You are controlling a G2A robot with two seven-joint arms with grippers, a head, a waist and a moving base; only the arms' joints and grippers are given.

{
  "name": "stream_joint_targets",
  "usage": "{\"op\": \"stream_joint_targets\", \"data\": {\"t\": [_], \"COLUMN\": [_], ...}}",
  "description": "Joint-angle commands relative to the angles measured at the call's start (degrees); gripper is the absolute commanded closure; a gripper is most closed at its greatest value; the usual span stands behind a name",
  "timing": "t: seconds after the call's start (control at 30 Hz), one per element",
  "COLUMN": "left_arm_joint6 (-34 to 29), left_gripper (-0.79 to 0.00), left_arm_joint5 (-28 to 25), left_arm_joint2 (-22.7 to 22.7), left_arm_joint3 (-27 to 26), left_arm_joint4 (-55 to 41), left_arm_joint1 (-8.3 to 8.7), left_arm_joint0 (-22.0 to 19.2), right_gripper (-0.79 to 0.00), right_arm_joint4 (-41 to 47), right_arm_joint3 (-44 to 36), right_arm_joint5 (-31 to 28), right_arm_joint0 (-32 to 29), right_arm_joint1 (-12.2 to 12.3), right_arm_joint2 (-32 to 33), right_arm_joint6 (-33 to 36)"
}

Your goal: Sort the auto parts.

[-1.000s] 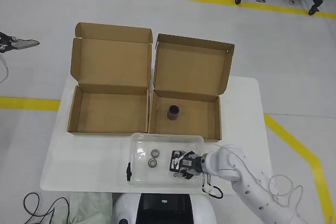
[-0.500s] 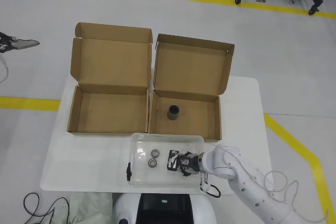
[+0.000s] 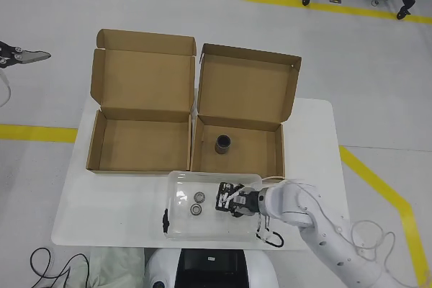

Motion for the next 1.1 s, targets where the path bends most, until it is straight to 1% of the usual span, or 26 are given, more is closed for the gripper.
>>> {"op": "stream_joint_targets", "data": {"t": [0.0,0.17,0.5,0.73,0.9,1.07], "left_arm_joint6": [0.00,0.00,0.00,0.00,0.00,0.00], "left_gripper": [-0.785,-0.785,-0.785,-0.785,-0.785,-0.785], "left_arm_joint5": [0.00,0.00,0.00,0.00,0.00,0.00], "left_arm_joint2": [0.00,0.00,0.00,0.00,0.00,0.00], "left_arm_joint3": [0.00,0.00,0.00,0.00,0.00,0.00], "left_arm_joint4": [0.00,0.00,0.00,0.00,0.00,0.00], "left_arm_joint1": [0.00,0.00,0.00,0.00,0.00,0.00], "left_arm_joint0": [0.00,0.00,0.00,0.00,0.00,0.00], "right_gripper": [0.000,0.000,0.000,0.000,0.000,0.000], "right_arm_joint4": [-0.30,-0.74,-1.42,-0.45,1.04,-0.11], "right_arm_joint3": [-0.25,-1.76,-1.62,-1.91,-2.06,-3.42], "right_arm_joint5": [-0.20,0.54,1.34,2.13,2.24,1.93], "right_arm_joint0": [0.12,1.01,3.35,6.15,9.31,12.74], "right_arm_joint1": [0.06,-0.18,-1.07,-1.97,-2.78,-3.32], "right_arm_joint2": [0.15,0.10,1.51,2.06,2.05,2.17], "right_arm_joint6": [-1.07,-6.87,-29.31,-41.16,-46.73,-47.46]}}
